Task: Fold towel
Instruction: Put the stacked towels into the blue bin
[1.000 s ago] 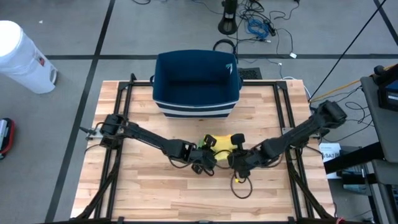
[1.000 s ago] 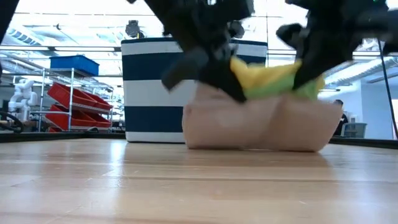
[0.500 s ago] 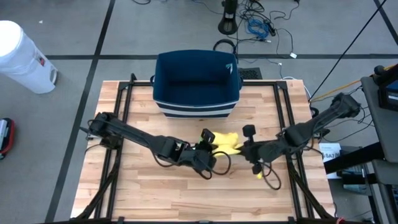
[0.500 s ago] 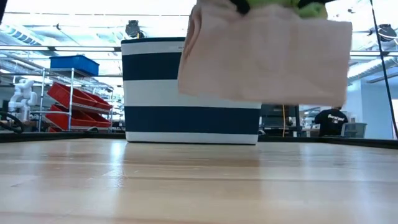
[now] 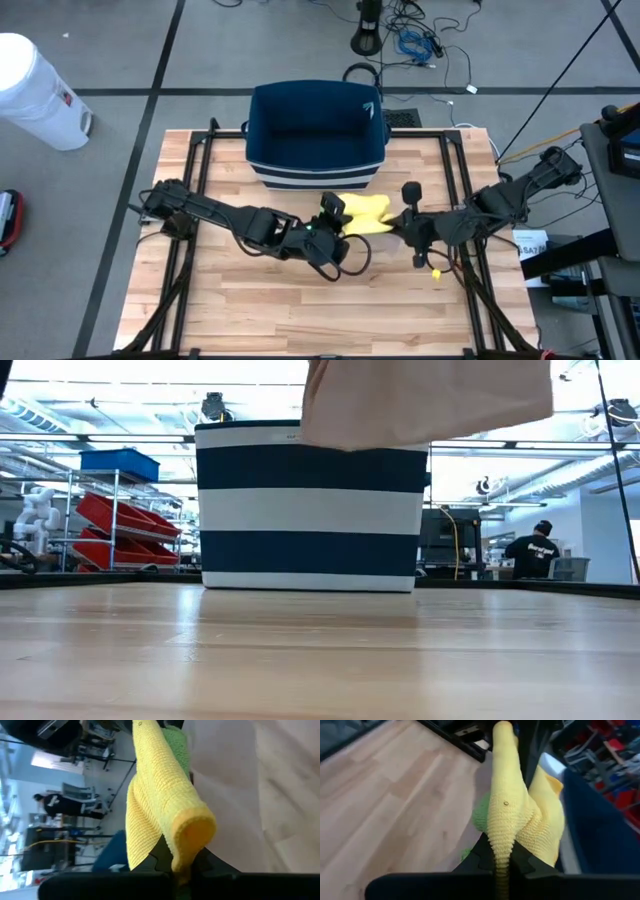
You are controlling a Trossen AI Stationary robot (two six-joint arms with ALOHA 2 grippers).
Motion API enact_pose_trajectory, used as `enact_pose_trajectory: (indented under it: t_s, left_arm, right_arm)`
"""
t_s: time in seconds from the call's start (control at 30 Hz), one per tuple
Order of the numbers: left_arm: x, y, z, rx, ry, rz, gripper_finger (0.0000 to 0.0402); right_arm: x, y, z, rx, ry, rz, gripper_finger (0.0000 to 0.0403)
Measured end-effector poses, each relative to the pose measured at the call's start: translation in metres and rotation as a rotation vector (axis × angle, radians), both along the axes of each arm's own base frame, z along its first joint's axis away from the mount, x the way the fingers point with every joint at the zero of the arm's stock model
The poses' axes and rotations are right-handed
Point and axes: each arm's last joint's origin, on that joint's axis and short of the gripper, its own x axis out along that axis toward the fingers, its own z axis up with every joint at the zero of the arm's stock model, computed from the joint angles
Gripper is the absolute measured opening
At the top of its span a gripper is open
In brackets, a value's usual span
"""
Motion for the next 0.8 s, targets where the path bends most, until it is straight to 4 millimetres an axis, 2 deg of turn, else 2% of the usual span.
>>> enact_pose_trajectory:
  t_s: [0.3, 0.67, 0.8]
  left_arm:
    - [-0.001, 0.018, 0.034, 0.139, -0.034, 0.049, 0.0012]
    - [-0.006, 0.056, 0.076, 0.265, -0.047, 0.113, 0.0012]
    - [-0.008, 0.074, 0.087, 0.329, -0.025, 0.138, 0.0012]
  right_arm:
    - [-0.002, -0.016, 0.034, -0.059, -0.044, -0.055, 0.0000]
    - [-0.003, -0.047, 0.075, -0.188, -0.124, -0.119, 0.0000]
    - [-0.001, -0.061, 0.083, -0.249, -0.130, -0.159, 0.0000]
